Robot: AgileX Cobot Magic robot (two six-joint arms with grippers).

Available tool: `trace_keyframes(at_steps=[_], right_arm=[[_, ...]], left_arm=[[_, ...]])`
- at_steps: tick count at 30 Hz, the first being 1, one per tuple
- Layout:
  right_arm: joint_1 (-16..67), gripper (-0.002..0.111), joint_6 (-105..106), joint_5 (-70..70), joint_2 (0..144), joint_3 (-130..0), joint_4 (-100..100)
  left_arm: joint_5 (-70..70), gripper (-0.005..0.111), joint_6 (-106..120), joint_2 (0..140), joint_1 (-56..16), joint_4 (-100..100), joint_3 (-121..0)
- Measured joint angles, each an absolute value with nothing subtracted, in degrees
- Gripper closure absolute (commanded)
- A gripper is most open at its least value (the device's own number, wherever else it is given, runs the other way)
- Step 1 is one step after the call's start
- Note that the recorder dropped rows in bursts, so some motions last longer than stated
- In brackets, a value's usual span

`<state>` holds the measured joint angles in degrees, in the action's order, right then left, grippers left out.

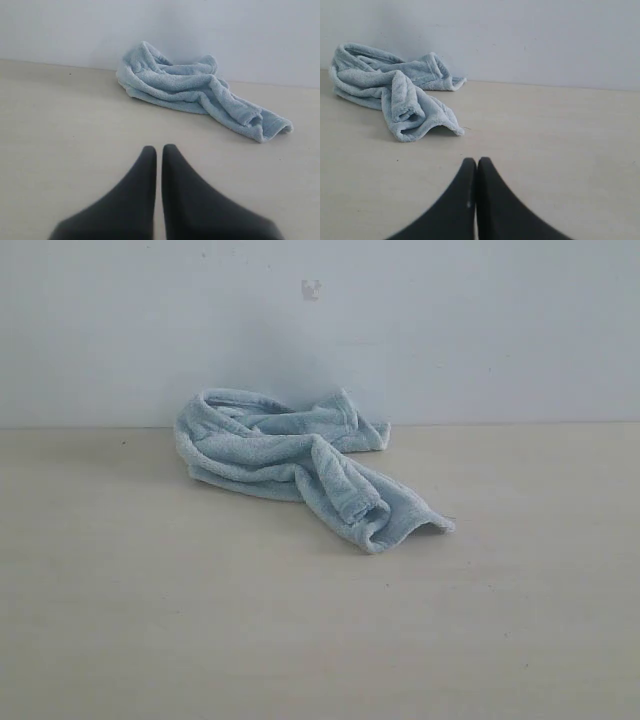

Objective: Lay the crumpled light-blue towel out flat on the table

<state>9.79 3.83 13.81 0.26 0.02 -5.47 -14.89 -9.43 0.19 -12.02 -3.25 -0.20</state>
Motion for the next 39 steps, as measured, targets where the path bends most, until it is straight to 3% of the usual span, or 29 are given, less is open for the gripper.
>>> trace_keyframes(at_steps=[22, 34, 39], right_arm=[[9.8, 0.109, 3.8, 13.1, 0.3, 0.0, -5.5], [9.8, 0.109, -14.0, -10.8, 0.3, 0.0, -14.6], [9.8, 0.109, -20.3, 0.0, 0.3, -3.6, -15.0]], left_arm=[[-14.9, 0.103, -9.4, 0.2, -12.0, -3.2, -0.2], [-14.9, 0.103, -9.4, 0.2, -12.0, -3.2, -0.2], [-14.9, 0.103, -9.4, 0.2, -12.0, -3.2, -0.2]])
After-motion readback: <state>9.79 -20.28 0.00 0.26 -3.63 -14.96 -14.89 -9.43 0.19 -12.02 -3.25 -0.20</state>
